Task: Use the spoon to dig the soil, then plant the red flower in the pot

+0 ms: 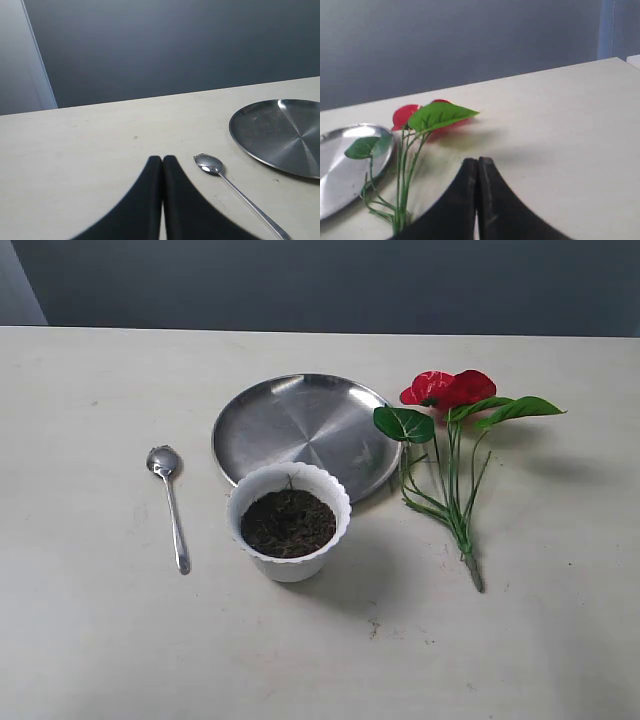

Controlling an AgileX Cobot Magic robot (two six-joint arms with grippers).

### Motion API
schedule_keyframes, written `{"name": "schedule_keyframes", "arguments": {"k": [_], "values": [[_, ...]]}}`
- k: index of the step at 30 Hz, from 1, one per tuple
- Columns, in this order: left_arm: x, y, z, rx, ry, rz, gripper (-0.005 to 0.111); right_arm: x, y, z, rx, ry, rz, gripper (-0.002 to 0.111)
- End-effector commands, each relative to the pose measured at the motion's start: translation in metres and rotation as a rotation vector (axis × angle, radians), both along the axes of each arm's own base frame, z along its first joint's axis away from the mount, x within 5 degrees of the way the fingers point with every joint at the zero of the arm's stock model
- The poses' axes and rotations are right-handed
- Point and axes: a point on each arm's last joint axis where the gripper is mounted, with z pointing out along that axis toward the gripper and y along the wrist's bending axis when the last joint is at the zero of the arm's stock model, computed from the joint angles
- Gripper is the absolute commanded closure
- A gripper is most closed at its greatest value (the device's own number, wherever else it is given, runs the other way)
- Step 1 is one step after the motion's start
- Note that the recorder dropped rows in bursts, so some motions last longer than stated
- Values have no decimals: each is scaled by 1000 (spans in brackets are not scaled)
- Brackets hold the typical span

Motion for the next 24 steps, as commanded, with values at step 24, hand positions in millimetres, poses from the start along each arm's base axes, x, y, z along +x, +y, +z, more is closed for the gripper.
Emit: {"name": "schedule_keyframes", "arguments": {"k": [24], "values": [[0,0,2,-2,-20,-7,106,5,4,101,407,-334,33,109]]}}
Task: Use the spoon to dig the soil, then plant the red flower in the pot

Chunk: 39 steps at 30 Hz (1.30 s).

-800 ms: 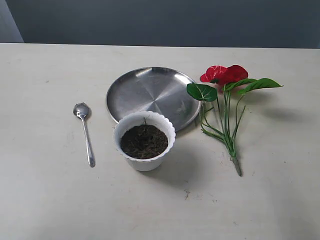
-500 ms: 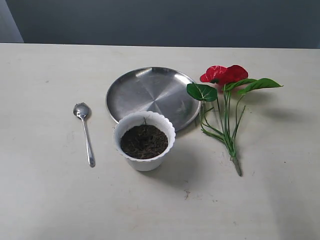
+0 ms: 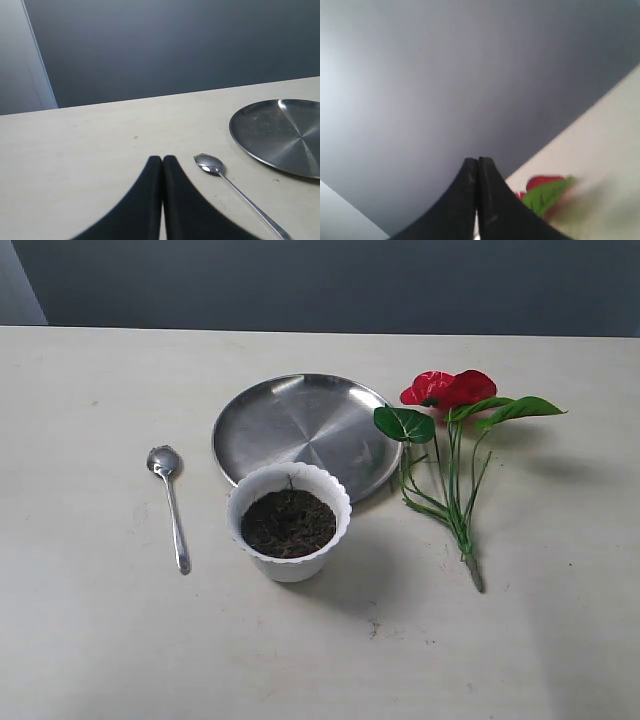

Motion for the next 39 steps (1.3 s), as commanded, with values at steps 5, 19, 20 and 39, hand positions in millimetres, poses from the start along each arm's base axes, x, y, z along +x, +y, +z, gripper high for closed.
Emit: {"name": "schedule_keyframes", "arguments": {"k": [5,19,20,39], "values": [[0,0,2,-2,-20,-7,106,34,12,130,-510,-174,2,109],[0,0,2,-2,-20,-7,106,182,177,141,-1071,314,570,109],[0,0,2,-2,-20,-7,106,188,191,134,-1079,344,617,109],[0,0,2,-2,-20,-7,106,217,346,91,-1205,528,1011,82]]}}
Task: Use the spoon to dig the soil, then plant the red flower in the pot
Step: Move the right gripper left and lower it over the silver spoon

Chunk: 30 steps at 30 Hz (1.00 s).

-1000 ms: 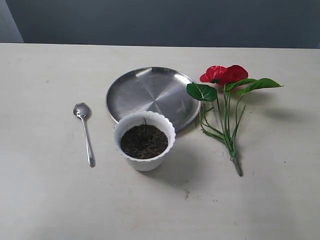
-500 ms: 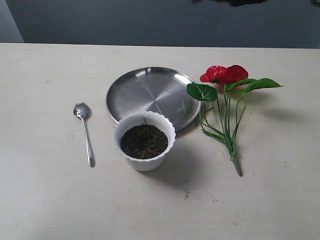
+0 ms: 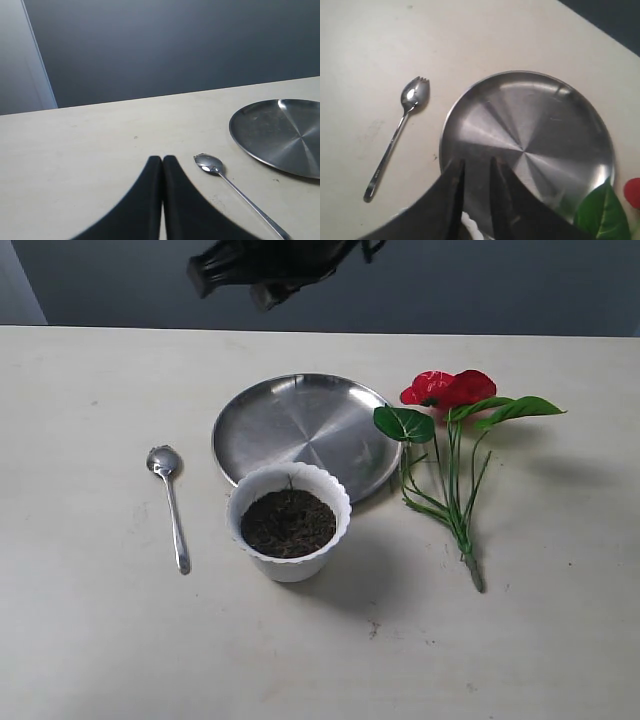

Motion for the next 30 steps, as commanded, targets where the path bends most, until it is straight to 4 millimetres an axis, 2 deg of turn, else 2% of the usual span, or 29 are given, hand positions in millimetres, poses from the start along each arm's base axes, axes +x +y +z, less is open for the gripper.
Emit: {"name": "schedule_keyframes", "arguments": {"k": [1,6,7,11,16,24,30], "values": [[0,0,2,-2,-20,-7,106,-1,30,-16,-37,47,49,82],[0,0,2,-2,-20,-7,106,-2,57,-47,-124,120,81,81],[0,0,2,-2,-20,-7,106,-2,67,-59,-130,150,86,76],[0,0,2,-2,-20,-7,106,-4,82,-75,-101,210,112,65],[0,0,2,-2,-20,-7,106,-9,93,-93,-120,241,126,64],[0,0,2,-2,-20,-7,106,-28,116,-143,-247,232,145,64],[0,0,2,-2,-20,-7,106,-27,119,-146,-220,231,99,64]]}}
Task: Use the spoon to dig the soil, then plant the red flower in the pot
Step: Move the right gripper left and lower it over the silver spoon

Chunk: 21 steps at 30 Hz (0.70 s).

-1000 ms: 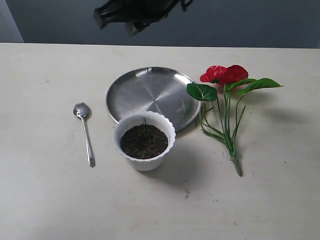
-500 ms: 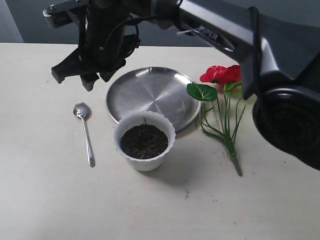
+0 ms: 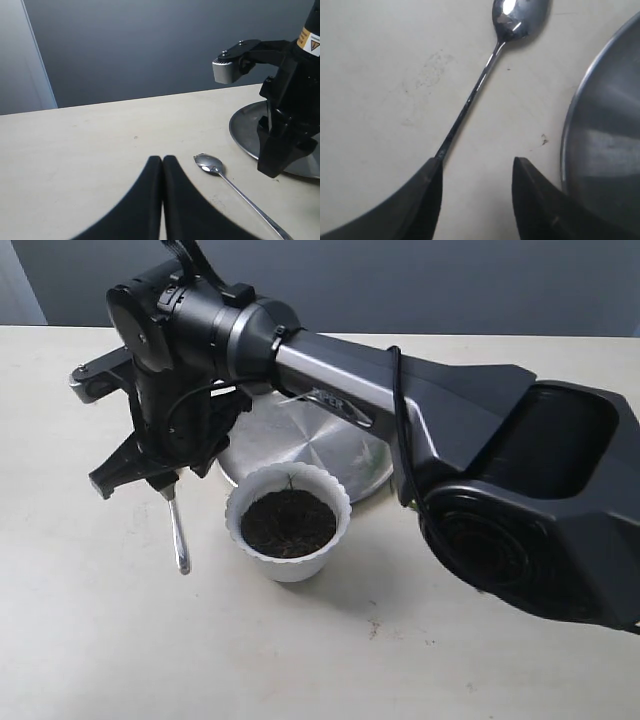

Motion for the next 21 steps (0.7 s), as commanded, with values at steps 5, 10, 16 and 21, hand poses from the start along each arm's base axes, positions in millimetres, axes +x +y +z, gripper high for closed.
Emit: {"name": "schedule_keyframes", "arguments": {"k": [5,10,16,21], "values": [[0,0,2,-2,-20,-7,106,0,8,5,99,8,-24,64],[0,0,2,-2,-20,-7,106,0,9,-4,83,19,-24,64],[0,0,2,-2,-20,-7,106,-1,11,-16,76,57,-46,64],[0,0,2,-2,-20,-7,106,-2,13,-30,66,93,-67,64]]}}
